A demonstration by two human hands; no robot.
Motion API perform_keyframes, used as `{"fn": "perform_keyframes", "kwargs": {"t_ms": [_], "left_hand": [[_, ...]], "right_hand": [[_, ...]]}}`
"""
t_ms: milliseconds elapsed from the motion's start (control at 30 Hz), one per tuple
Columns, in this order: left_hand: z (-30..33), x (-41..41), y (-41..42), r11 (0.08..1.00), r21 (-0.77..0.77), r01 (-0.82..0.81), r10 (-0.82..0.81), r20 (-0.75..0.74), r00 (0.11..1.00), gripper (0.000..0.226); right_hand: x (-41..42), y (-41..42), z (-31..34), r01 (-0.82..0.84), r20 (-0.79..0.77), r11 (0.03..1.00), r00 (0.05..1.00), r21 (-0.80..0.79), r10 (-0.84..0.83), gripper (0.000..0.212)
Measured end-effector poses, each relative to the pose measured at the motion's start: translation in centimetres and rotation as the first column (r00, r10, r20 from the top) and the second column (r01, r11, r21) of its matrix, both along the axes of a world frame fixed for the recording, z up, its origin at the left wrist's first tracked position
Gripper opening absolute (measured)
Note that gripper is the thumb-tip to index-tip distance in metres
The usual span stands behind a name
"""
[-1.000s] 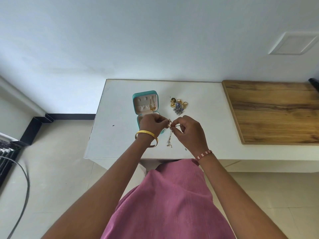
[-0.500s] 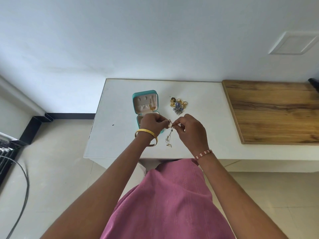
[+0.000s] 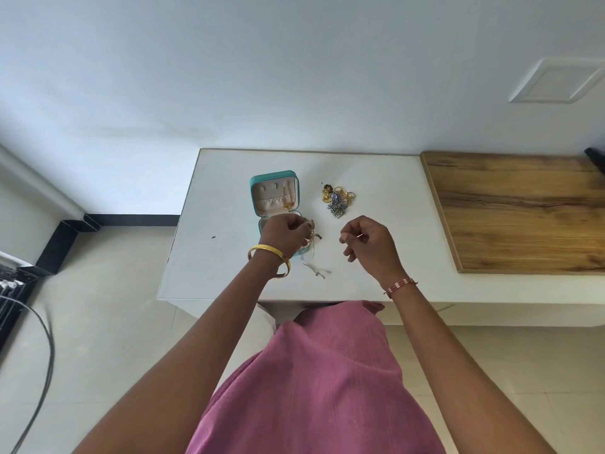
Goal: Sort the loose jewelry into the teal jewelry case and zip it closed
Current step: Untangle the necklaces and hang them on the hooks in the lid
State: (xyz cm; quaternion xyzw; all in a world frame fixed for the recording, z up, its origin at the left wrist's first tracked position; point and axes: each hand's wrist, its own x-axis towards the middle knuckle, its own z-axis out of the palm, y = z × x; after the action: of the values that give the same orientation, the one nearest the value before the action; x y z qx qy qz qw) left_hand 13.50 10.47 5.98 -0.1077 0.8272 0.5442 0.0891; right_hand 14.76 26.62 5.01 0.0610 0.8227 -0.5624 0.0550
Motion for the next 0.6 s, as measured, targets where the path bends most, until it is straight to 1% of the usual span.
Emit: {"fn": "perform_keyframes", "kwargs": {"t_ms": [100,233,333,433,500,600], "left_hand": [[0.3,-0.1,0.5,0.999,0.026,0.025,-0.026,0.011,1.0,0.022],[0.6,-0.2,0.6,0.995,0.021,0.1,-0.101,0.016,0.995,0.023],[0.8,-0.4,0.4,0.99,0.011,0.137,-0.138,0.017,0.99,0.023],[0.9,-0.5,0.2,0.992,0.041,0.12,-0.121,0.022,0.992,0.022],[0.9,-0.7,-0.1,0.991,0.107,0.078,-0.084,0.05,0.995,0.018],[0.9,-1.1,-0.6,0.976,0.218,0.0,-0.024,0.106,0.994,0.019]], "right_hand": [[-0.1,-0.8,0.0,-0.031,0.018,0.999,0.999,-0.028,0.032,0.011],[-0.6,-1.9,0.2,-0.084,0.062,0.994,0.994,-0.071,0.088,0.019],[-1.0,-2.4,0.5,-0.133,0.083,0.988,0.987,-0.074,0.139,0.017],[-1.0,-2.3,0.8,-0.136,0.094,0.98,0.984,-0.142,0.15,0.005],[-1.1,-1.9,0.8,-0.114,0.097,0.975,0.986,-0.192,0.134,0.012],[-1.4,-1.1,1.0,-0.021,0.134,0.925,0.988,-0.379,0.078,0.019]]}}
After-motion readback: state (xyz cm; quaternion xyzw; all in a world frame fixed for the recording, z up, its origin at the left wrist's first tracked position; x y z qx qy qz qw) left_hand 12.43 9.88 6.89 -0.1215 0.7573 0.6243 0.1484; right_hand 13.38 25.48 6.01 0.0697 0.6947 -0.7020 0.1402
